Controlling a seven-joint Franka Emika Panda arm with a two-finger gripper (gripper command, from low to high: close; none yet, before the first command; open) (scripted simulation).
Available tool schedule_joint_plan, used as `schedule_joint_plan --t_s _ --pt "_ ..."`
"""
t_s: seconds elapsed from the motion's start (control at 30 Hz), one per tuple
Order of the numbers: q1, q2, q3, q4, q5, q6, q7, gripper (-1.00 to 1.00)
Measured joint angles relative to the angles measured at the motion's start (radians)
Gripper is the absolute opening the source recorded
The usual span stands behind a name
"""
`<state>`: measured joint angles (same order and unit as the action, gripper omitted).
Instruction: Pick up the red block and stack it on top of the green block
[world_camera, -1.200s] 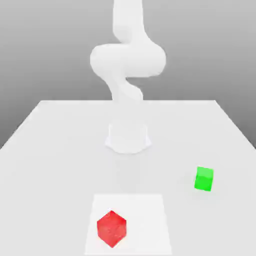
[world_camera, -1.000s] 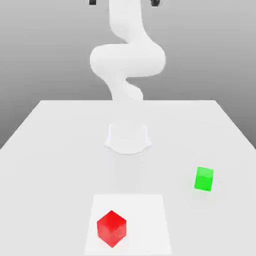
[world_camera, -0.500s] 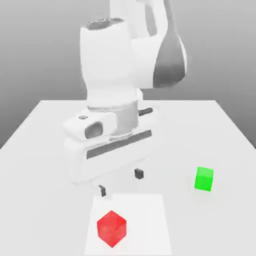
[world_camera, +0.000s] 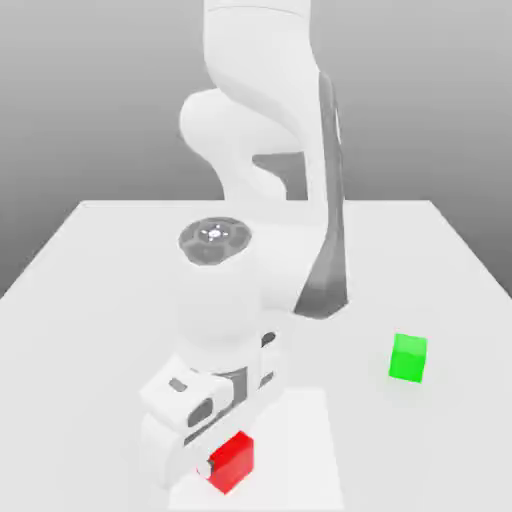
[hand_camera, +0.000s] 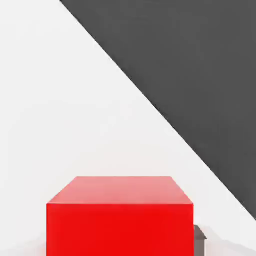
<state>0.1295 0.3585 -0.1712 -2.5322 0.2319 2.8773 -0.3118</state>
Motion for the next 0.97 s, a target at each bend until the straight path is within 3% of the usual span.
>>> schedule_joint_plan --t_s 0.2,0.33,0.6,0.7,0.87,0.9,0.97 --pt "0.051 -0.173 -0.074 -0.030 -0.117 -0.139 0.085 -1.00" --pt "0.139 -0.277 0.018 -0.108 -0.146 -0.171 -0.042 -1.00" --pt "0.445 -0.483 0.169 -0.290 -0.176 -0.193 -0.387 -1.00" --pt "0.530 -0.516 0.218 -0.349 -0.189 -0.161 -0.505 -1.00" --pt "0.573 -0.365 0.248 -0.371 -0.227 0.017 -0.549 -1.00" --pt "0.574 -0.339 0.245 -0.370 -0.238 0.043 -0.542 1.00" --pt "0.573 -0.339 0.245 -0.370 -0.238 0.043 -0.542 1.00"
